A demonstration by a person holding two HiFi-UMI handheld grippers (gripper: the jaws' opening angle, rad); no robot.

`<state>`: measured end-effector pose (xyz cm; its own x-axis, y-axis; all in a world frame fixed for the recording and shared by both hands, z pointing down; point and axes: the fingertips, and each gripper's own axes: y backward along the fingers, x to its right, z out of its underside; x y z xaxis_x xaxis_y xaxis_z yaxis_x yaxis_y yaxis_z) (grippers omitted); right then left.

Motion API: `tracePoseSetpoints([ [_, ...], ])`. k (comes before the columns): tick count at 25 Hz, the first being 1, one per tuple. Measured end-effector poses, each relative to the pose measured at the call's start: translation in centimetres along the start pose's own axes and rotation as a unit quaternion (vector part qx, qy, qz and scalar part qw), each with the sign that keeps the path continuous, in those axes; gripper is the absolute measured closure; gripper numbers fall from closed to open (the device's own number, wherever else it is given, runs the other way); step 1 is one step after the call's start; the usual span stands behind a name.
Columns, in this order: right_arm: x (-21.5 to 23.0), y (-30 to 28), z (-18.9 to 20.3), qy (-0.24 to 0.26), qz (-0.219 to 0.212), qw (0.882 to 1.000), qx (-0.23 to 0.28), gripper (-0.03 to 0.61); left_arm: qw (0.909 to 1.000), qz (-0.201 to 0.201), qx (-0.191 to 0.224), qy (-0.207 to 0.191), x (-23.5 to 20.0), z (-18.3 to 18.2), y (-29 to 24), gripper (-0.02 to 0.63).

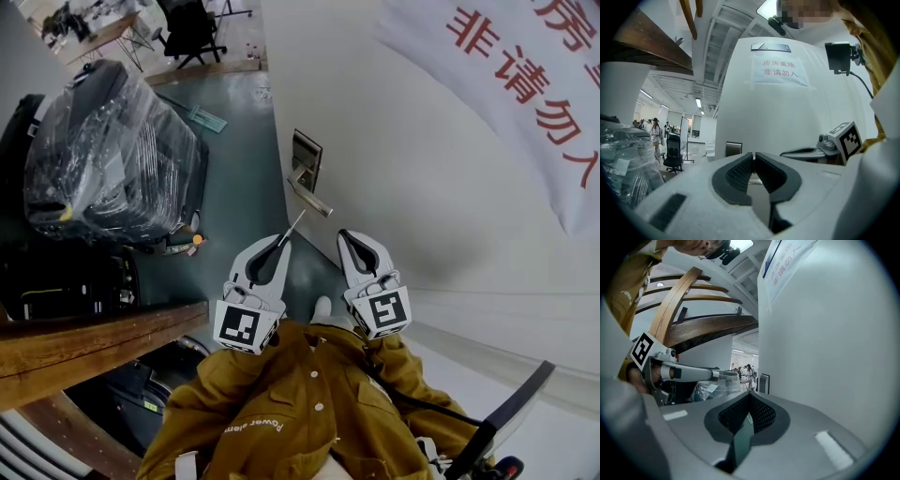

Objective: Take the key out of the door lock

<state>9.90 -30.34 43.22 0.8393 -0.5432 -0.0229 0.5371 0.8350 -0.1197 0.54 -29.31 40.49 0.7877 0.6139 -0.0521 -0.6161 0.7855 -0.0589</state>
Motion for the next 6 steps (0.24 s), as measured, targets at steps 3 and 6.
tracePoseSetpoints([
  [3,0.08,-0.2,-0.69,0.007,0.003,1.0,0.028,0.574,0.9999,0.003,-0.011,0.011,-0.07,0.62,0.23,0.592],
  [6,0.19,-0.12,-0.42,0.007,0.007,1.0,0.025,0.574,0.9997,0.003,-0.012,0.019,-0.1,0.85,0.33,0.592],
])
